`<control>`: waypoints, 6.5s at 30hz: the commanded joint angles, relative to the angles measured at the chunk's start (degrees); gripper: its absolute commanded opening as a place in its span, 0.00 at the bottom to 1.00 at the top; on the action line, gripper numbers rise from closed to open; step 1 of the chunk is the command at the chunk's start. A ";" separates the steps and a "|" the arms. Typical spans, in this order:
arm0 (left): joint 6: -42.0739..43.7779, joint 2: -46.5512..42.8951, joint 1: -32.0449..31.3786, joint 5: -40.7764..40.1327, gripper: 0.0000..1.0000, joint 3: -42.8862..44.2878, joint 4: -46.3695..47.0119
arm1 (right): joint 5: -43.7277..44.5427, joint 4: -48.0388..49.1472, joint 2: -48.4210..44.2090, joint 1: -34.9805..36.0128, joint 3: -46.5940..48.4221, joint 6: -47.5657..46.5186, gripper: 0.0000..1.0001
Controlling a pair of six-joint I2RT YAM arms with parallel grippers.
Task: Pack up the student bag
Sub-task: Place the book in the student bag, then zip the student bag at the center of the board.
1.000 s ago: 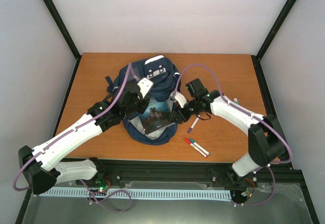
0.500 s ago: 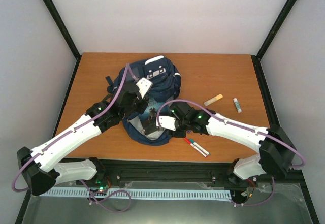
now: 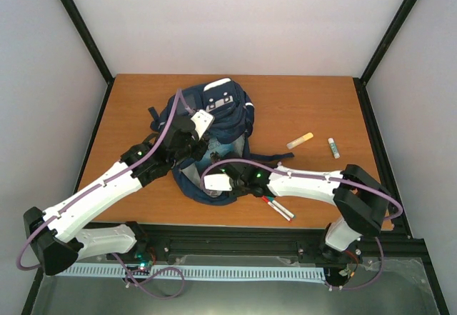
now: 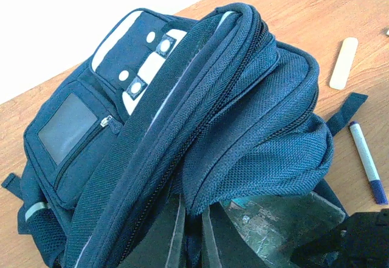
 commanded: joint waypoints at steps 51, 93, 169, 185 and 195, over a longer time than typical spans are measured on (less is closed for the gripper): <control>-1.60 -4.67 0.08 3.50 0.01 2.32 6.55 | 6.90 17.71 16.37 0.78 12.04 -8.80 0.47; -1.91 -3.39 0.08 4.17 0.01 2.23 6.45 | 15.82 22.26 22.32 -0.99 18.21 -1.95 0.42; -30.41 -0.34 9.69 6.57 0.60 -16.37 -10.61 | -24.12 -14.48 -5.11 -21.66 12.57 14.26 0.56; -29.99 8.58 12.91 7.69 0.51 -15.44 -9.45 | -18.34 -8.88 7.02 -17.42 12.11 15.66 0.54; -29.67 13.34 12.91 8.13 0.41 -14.86 -9.00 | -17.56 -7.78 6.90 -16.92 10.12 15.62 0.53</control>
